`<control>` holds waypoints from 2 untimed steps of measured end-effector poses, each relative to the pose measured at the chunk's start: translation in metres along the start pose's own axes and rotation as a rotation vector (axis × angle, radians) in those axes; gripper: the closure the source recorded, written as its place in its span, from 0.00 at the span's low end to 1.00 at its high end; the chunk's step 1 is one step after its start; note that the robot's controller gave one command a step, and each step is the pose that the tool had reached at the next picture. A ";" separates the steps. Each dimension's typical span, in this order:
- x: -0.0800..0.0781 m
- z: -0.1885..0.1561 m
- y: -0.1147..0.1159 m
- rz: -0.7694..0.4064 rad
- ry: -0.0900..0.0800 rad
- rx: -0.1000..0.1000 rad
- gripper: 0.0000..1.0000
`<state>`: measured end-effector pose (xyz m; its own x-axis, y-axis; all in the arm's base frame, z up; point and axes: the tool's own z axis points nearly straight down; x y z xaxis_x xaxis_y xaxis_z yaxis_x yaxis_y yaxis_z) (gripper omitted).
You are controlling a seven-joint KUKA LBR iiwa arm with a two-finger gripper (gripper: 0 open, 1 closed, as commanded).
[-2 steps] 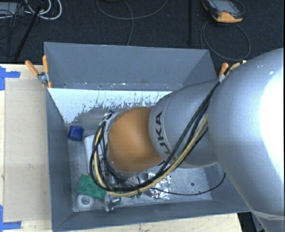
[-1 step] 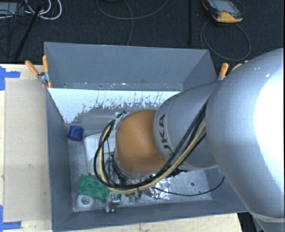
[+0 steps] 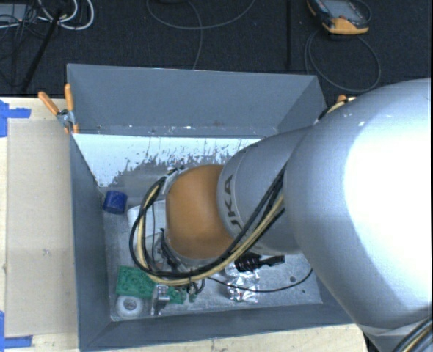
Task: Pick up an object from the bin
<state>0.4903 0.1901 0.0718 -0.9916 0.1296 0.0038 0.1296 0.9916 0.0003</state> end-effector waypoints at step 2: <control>-0.001 -0.003 0.001 0.002 -0.004 -0.002 1.00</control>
Offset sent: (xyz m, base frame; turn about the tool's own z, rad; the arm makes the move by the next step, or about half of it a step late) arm 0.0000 0.0000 0.0000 0.0000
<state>0.4915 0.1909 0.0750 -0.9913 0.1315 0.0000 0.1315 0.9913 0.0023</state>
